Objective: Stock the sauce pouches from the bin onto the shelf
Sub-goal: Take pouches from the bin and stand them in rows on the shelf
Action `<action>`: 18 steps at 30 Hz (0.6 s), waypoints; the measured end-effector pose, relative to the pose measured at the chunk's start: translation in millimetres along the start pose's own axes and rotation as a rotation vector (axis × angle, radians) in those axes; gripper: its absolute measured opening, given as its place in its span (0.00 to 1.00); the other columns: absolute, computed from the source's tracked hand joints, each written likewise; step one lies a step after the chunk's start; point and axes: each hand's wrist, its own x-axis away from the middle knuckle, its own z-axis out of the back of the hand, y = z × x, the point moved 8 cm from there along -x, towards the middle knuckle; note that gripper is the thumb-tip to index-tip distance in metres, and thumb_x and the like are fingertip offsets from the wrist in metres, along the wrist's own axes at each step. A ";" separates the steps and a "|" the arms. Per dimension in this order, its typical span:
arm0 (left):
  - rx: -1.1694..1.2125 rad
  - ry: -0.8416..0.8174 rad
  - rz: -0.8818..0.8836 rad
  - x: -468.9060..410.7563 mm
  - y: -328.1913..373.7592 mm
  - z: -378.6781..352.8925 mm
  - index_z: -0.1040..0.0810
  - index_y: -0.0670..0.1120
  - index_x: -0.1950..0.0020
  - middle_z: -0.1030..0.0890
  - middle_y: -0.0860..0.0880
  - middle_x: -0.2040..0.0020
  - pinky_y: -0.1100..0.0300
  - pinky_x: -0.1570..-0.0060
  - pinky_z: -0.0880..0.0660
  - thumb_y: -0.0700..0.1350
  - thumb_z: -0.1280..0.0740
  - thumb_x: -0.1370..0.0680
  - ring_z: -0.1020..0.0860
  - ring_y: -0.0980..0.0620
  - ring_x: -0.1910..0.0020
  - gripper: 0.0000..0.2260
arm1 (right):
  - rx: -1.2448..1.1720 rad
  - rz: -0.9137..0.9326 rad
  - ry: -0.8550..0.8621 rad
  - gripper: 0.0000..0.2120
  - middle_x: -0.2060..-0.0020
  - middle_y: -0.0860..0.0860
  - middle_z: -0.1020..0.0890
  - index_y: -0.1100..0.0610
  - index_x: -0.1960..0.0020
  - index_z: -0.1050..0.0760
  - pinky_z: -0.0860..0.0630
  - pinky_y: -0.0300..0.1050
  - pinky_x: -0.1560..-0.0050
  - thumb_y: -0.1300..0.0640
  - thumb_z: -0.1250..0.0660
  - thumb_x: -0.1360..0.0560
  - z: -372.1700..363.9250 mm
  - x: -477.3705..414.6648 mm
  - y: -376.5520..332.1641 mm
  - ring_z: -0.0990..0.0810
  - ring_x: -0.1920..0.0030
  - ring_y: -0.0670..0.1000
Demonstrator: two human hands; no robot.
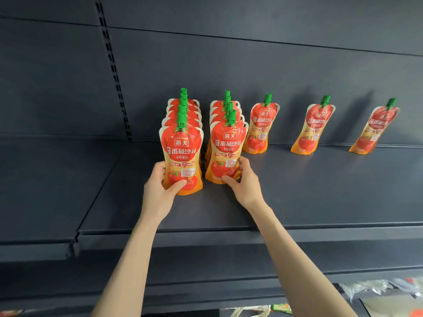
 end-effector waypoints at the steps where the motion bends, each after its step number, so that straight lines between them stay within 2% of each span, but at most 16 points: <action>1: -0.004 0.003 -0.003 0.4 0.4 0.0 0.32 0.57 0.43 0.24 0.65 0.50 0.70 0.57 0.27 0.46 0.27 0.28 0.23 0.64 0.50 0.19 | 0.016 -0.001 0.000 0.30 0.34 0.52 0.26 0.52 0.29 0.40 0.28 0.58 0.35 0.52 0.30 0.26 -0.5 -0.3 0.0 0.27 0.34 0.54; 9: -0.019 -0.001 -0.002 2.4 2.9 -1.1 0.32 0.55 0.42 0.24 0.63 0.49 0.70 0.56 0.28 0.45 0.28 0.28 0.23 0.63 0.50 0.20 | 0.101 0.012 0.009 0.30 0.33 0.52 0.27 0.52 0.28 0.41 0.29 0.58 0.34 0.49 0.32 0.25 -1.2 -0.2 -0.9 0.29 0.33 0.55; 14: -0.021 -0.017 0.015 2.7 2.2 -1.4 0.32 0.51 0.39 0.23 0.56 0.45 0.66 0.53 0.26 0.45 0.28 0.27 0.23 0.59 0.48 0.20 | 0.130 0.006 0.001 0.30 0.32 0.52 0.28 0.52 0.27 0.42 0.30 0.58 0.34 0.48 0.33 0.24 -1.3 0.8 -1.9 0.29 0.32 0.55; 18: -0.041 -0.022 0.035 3.3 3.0 -1.7 0.32 0.50 0.38 0.24 0.55 0.43 0.69 0.55 0.28 0.45 0.28 0.27 0.23 0.60 0.49 0.21 | 0.151 0.006 -0.001 0.31 0.32 0.52 0.28 0.53 0.26 0.42 0.30 0.56 0.33 0.49 0.33 0.24 -0.5 3.5 -3.3 0.30 0.32 0.55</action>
